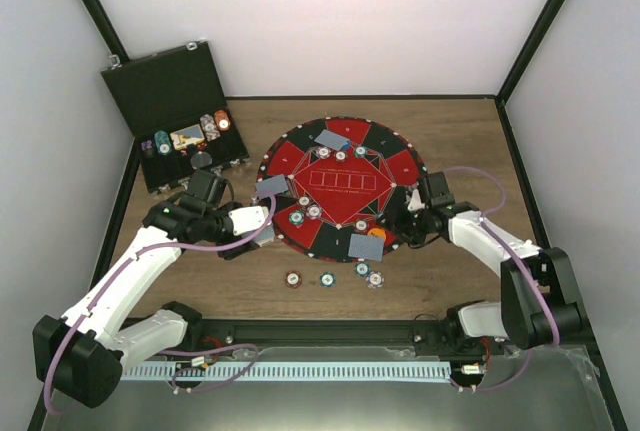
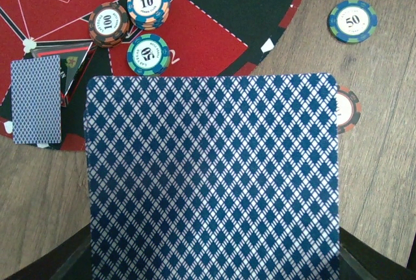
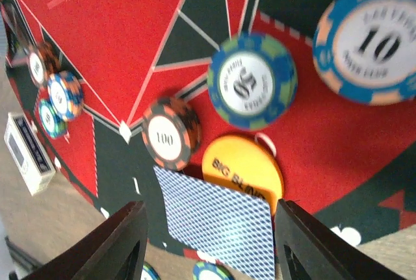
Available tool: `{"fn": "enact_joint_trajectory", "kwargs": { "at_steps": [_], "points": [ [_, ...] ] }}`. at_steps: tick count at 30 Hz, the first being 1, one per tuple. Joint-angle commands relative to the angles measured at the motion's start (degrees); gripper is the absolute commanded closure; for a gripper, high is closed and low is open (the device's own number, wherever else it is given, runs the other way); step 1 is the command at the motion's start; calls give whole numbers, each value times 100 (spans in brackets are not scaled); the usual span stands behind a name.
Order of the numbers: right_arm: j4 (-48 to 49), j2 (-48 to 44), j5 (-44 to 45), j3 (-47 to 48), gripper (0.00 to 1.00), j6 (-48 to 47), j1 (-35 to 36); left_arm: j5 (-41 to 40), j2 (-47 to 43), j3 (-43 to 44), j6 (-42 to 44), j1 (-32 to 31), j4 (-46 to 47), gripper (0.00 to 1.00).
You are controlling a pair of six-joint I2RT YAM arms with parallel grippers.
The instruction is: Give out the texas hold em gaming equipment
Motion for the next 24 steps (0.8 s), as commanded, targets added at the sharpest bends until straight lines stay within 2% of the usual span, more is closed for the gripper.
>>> {"fn": "enact_joint_trajectory", "kwargs": {
  "at_steps": [1,6,12,16,24],
  "points": [
    [-394,-155,739,549,43,-54,10,127,2,116,98,11,-10,84],
    [-46,-29,131,935,32,237,721,271,19,210,42,11,-17,84],
    [1687,421,-1377,1195,14,1101,1923,387,94,281,-2,11,-62,84],
    [2542,808,-1920,1410,13,1423,2357,378,68,280,13,11,-69,84],
    [3333,1389,-2275,1642,15,1789,2919,358,72,199,27,15,-44,84]
  ]
}}
